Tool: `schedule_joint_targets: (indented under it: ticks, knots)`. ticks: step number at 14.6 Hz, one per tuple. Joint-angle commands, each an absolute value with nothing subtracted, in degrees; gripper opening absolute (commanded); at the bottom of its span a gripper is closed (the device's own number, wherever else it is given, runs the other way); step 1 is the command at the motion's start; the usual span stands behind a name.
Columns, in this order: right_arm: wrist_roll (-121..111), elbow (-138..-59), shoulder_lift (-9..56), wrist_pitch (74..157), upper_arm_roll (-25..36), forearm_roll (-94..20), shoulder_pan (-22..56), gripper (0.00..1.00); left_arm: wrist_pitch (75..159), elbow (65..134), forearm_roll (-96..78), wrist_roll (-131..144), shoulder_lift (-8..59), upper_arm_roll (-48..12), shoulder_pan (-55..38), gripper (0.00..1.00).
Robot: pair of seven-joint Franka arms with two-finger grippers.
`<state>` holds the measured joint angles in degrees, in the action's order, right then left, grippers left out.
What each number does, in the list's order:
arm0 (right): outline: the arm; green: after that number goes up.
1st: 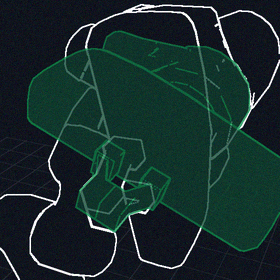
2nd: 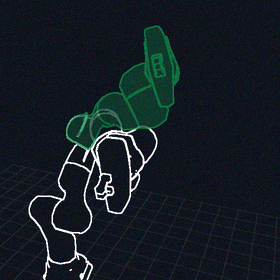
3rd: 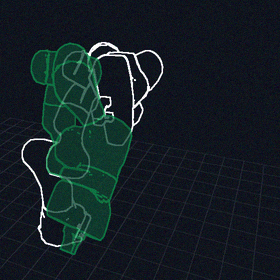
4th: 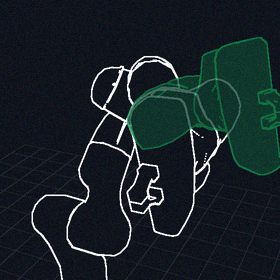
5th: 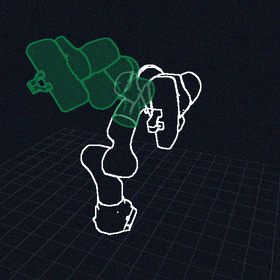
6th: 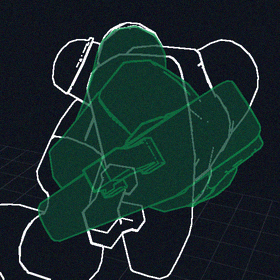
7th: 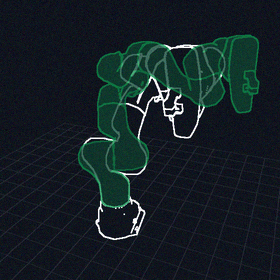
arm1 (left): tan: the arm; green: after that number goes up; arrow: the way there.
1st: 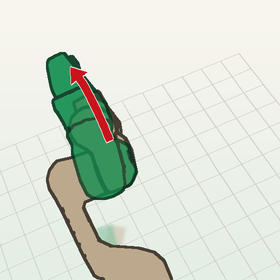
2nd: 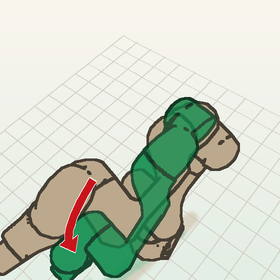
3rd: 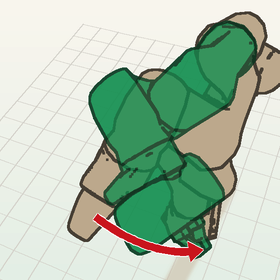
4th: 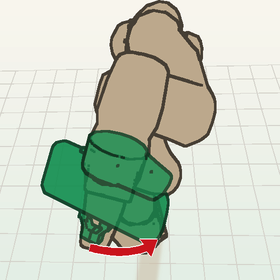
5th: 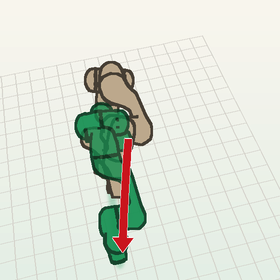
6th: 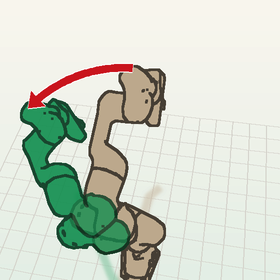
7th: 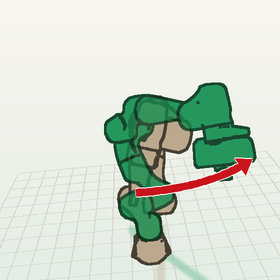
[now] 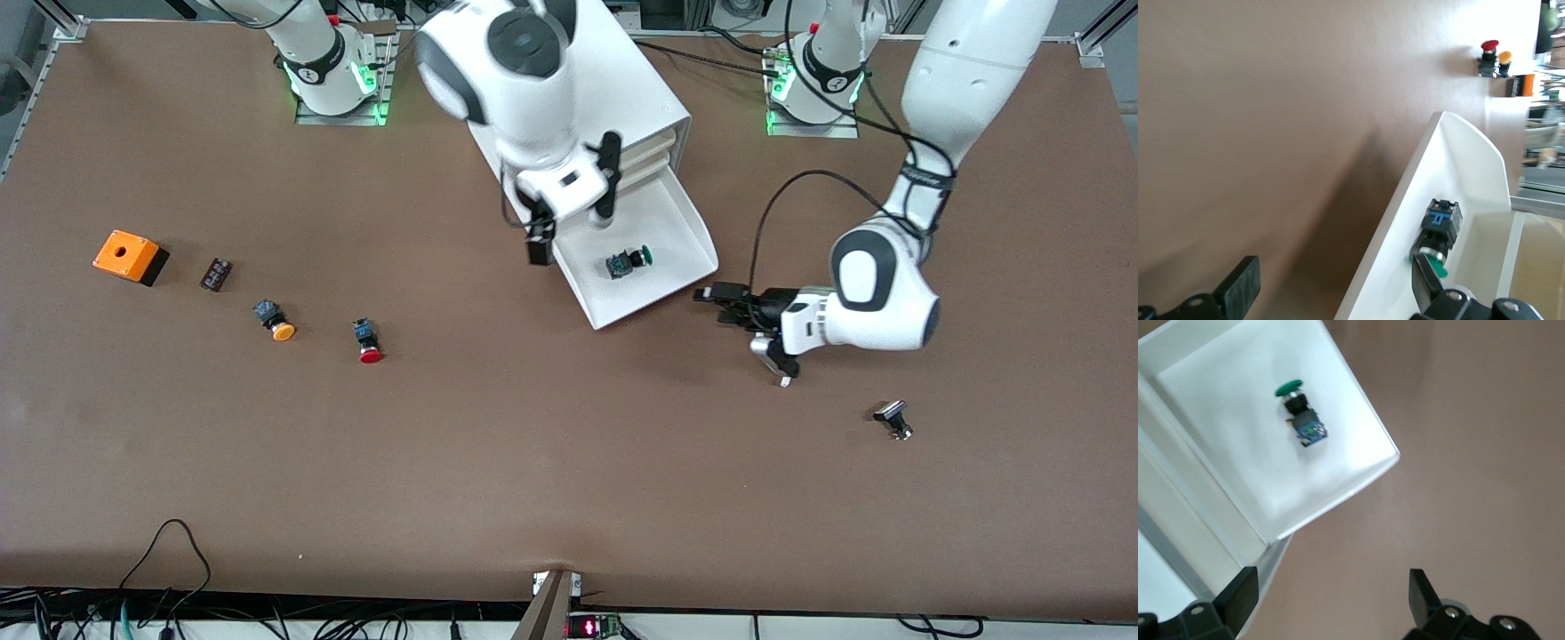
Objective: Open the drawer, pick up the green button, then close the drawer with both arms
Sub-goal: 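Lower the right gripper into the drawer while the left gripper withdraws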
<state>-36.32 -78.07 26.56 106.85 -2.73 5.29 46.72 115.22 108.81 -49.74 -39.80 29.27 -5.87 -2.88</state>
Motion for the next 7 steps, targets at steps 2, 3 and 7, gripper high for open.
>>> schedule_joint_targets:
  ticks: [2, 3, 7]
  knots:
    - [-37.88, -73.58, 29.87, 106.79, -2.02, 7.56, 48.78, 1.00, 114.79, 110.30, -36.08, -28.42, 19.18, -5.89, 1.40, 1.00]
    - [-38.14, -71.82, 31.45, 106.79, -2.11, 7.30, 48.78, 1.00, 114.52, 110.22, -30.21, -24.56, 16.46, -5.98, 2.02, 1.00]
    - [-38.67, -65.31, 37.78, 108.28, -3.33, 6.16, 49.31, 1.00, 110.49, 110.21, -15.75, -18.55, 8.10, -6.07, 4.21, 1.00]
